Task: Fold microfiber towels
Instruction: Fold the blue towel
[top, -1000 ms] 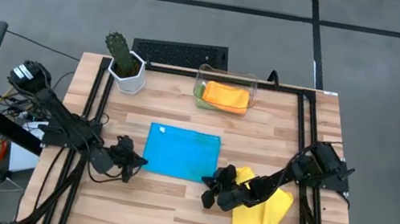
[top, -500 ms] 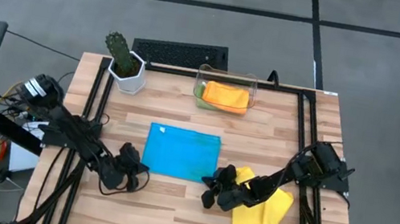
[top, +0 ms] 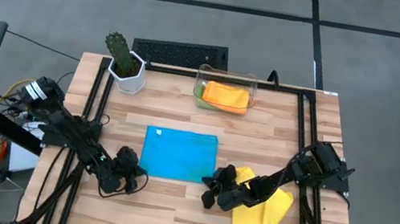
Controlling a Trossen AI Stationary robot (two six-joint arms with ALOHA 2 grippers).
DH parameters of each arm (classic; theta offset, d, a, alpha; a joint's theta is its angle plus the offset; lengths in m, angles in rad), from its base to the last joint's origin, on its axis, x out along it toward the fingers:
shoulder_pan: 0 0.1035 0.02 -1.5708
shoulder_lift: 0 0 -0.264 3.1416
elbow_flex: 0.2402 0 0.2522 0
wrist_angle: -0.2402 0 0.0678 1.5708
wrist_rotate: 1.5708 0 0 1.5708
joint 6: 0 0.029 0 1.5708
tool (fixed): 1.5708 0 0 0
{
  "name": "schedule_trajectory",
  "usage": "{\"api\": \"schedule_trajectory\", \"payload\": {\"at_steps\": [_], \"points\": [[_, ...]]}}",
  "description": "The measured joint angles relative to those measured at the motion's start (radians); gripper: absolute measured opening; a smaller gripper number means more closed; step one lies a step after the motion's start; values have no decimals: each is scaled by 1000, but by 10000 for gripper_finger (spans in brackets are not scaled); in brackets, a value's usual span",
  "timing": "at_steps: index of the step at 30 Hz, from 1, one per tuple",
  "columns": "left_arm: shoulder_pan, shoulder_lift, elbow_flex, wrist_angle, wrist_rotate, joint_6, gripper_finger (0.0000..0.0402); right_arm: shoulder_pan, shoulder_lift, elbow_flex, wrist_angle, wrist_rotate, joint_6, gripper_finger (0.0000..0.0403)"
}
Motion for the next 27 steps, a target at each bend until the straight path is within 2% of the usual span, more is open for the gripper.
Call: {"api": "schedule_trajectory", "payload": {"at_steps": [6,10,14,19,22,27], "points": [[-15,-160,-8,-150,36,-10,0,10,0,0,-10,-1,-1,9],[7,-239,-6,-131,1,28,0,10,0,0,-11,0,-3,9],[14,-248,-6,-104,0,43,0,10,0,0,-11,1,-5,9],[23,-197,-6,85,-95,122,0,10,0,-3,2,1,-21,9],[52,-112,9,199,-100,203,0,10,0,-3,4,0,-21,10],[109,46,81,209,-81,279,0,4,0,-3,6,0,-24,9]]}}
